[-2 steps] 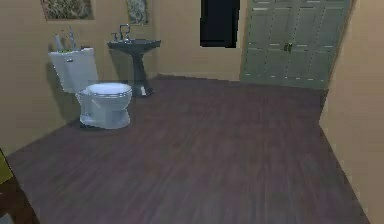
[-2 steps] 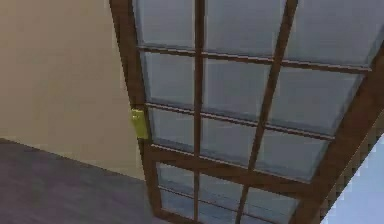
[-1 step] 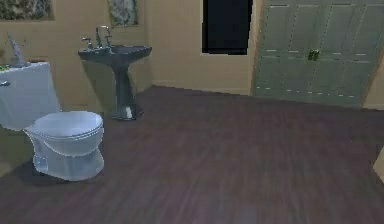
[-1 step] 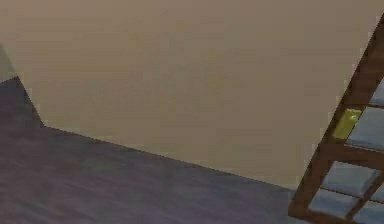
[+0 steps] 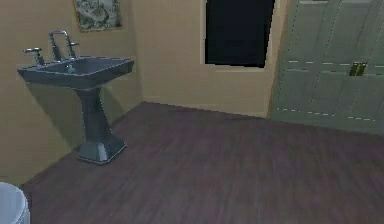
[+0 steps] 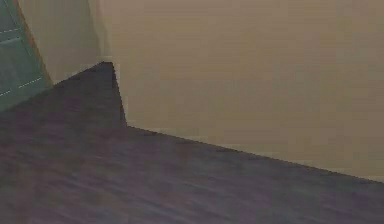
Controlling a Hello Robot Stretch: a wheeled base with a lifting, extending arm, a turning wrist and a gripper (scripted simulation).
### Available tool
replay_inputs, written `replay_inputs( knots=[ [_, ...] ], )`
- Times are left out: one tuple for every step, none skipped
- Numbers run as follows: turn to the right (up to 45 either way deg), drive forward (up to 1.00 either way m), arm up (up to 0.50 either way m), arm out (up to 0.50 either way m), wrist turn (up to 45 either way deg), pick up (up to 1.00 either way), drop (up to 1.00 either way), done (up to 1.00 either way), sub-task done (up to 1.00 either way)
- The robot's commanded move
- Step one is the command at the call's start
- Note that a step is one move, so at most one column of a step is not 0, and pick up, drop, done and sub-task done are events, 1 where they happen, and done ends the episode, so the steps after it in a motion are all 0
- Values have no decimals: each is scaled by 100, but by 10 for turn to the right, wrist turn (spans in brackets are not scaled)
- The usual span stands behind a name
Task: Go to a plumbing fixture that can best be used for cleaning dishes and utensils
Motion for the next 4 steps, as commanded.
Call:
replay_inputs(
  knots=[
    [-30,0,0,0,0,0,0,0,0],
    [0,100,0,0,0,0,0,0,0],
    [-390,0,0,0,0,0,0,0,0],
    [0,0,0,0,0,0,0,100,0]
  ],
)
